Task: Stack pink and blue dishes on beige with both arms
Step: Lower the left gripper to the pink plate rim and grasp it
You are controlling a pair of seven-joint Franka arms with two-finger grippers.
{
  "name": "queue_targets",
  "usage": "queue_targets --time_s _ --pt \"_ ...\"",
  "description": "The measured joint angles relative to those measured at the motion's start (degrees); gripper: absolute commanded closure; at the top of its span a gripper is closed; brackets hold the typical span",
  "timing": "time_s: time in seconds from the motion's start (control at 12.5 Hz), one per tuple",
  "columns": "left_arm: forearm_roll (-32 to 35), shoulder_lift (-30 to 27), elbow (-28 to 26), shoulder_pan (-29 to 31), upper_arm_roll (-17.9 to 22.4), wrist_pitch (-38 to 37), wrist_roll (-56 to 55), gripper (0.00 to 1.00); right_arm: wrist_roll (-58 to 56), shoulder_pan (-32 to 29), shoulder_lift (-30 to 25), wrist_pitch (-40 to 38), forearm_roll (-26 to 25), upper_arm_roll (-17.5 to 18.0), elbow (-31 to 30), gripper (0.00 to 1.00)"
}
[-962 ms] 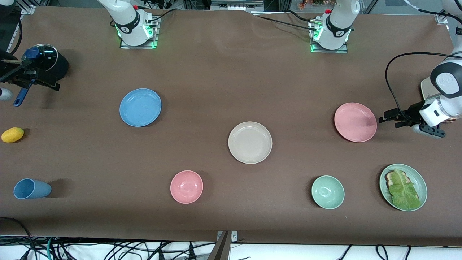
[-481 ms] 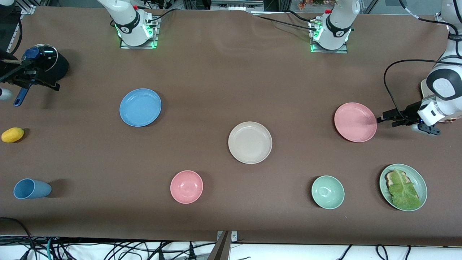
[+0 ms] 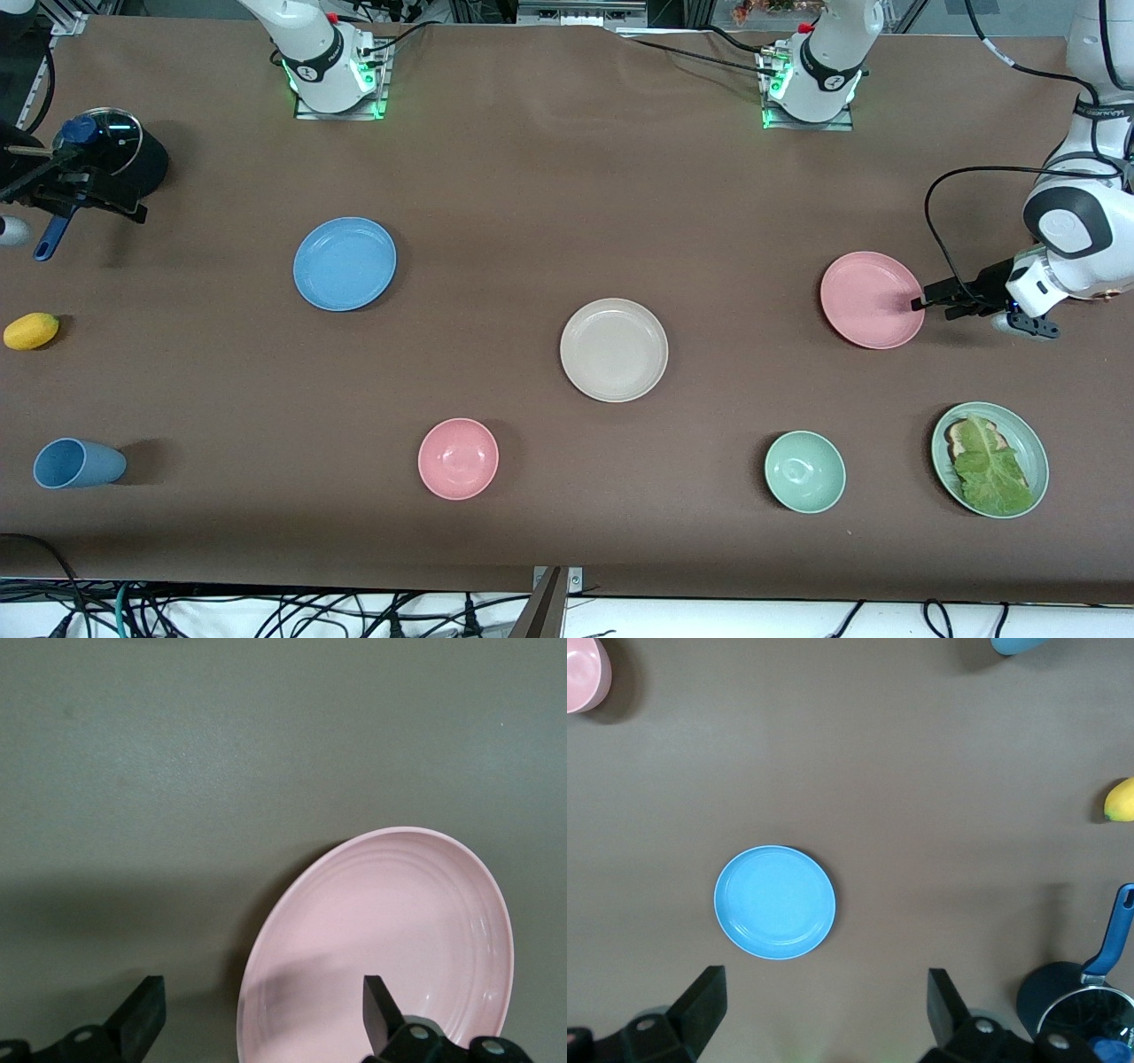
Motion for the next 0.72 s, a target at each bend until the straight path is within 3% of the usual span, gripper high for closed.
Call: queue_targets --time_s 0.48,0.56,0.72 --pt "-2.5 1.4 0.0 -0.8 -0.2 1.6 1.3 0.10 0.0 0.0 0.0 0.0 0.0 0.0 0.0 0.00" --pt "-3.6 1.9 0.0 -0.9 -0.2 1.8 2.1 0.23 0.0 0.0 0.0 0.0 0.0 0.0 0.0 0.00" --pt "-4.8 2.6 0.0 -1.0 -0.2 2.5 4.1 0.65 0.0 0.0 0.0 0.0 0.0 0.0 0.0 0.00"
